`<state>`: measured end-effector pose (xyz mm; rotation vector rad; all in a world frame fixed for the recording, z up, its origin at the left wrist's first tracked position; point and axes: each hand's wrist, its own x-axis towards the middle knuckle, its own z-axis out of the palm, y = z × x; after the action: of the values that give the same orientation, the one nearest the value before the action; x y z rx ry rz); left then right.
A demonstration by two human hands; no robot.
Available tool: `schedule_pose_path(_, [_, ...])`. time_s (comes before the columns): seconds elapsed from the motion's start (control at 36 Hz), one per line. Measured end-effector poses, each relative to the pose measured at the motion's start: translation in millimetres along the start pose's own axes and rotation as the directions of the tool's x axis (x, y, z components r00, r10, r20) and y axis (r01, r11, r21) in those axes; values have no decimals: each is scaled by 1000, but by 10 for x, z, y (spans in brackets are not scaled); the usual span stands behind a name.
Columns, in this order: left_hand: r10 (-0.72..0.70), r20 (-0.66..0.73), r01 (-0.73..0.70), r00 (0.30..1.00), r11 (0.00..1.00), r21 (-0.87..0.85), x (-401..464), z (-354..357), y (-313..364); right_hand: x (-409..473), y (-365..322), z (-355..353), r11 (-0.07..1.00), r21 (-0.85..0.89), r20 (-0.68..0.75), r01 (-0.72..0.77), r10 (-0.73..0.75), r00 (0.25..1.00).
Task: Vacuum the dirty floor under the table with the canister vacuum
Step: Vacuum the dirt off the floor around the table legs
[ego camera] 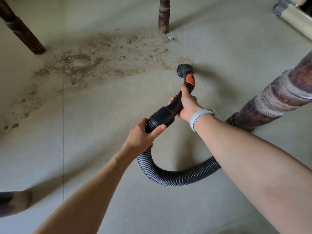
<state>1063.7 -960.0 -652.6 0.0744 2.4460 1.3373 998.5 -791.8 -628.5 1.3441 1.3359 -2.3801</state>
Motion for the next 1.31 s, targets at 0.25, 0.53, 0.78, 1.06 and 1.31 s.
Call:
schedule_pose_path(0.25, [-53,-1,53,999,995,-80,-27,-55,2,20,-13,120,997,-80,44,-24,28,999])
schedule_pose_path(0.53, [-100,29,104,995,981,-161,-251,-98,-69,-61,132,239,988,-148,95,-37,52,994])
schedule_pose_path(0.78, [-129,27,132,991,953,-272,-613,-152,-191,-314,364,371,978,-205,116,-46,71,991])
schedule_pose_path(1.06, [-284,44,275,958,862,-425,-903,-577,-294,-735,613,654,931,-365,125,0,49,991])
schedule_pose_path(1.31, [-388,124,405,913,836,-370,-1148,-916,-525,-897,934,595,687,-720,157,103,16,988])
